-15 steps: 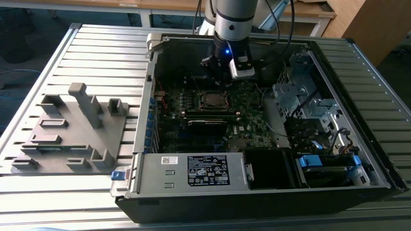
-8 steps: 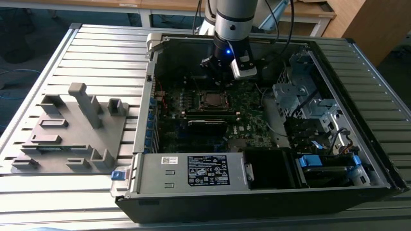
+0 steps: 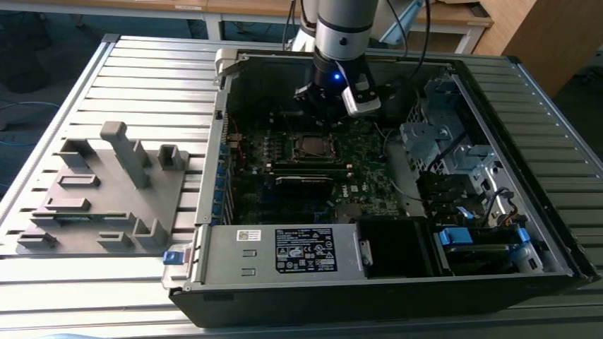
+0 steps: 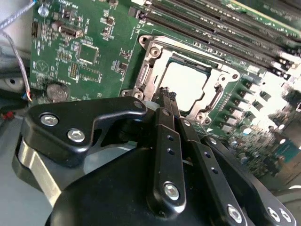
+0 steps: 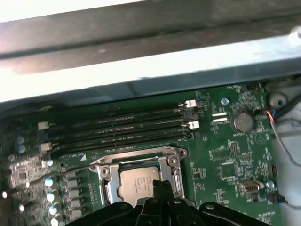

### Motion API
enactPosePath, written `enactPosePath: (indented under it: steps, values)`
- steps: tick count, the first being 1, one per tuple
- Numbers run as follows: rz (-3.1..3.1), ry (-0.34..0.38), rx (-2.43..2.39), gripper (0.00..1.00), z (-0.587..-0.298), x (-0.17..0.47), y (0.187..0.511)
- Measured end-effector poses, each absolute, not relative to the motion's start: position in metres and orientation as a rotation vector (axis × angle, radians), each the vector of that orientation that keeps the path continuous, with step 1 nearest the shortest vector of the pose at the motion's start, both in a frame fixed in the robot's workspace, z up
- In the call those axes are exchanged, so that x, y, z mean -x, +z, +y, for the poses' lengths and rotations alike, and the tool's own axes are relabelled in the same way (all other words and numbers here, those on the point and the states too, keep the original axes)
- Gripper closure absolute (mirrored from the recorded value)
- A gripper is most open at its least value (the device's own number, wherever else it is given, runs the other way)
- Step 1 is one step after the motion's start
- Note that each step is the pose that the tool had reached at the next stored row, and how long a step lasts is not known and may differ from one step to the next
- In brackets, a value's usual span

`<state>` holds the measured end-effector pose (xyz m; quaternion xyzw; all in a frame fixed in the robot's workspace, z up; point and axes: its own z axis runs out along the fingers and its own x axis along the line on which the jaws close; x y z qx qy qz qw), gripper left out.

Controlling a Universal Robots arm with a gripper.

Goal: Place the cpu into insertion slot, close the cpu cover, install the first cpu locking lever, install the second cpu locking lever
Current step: 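Close the cpu cover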

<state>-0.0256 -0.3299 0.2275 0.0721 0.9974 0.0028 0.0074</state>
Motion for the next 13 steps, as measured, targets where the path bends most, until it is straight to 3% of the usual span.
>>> enactPosePath:
  steps: [13]
  values:
    - [3.125, 0.010, -0.117, 0.89, -0.331, 0.037, 0.222]
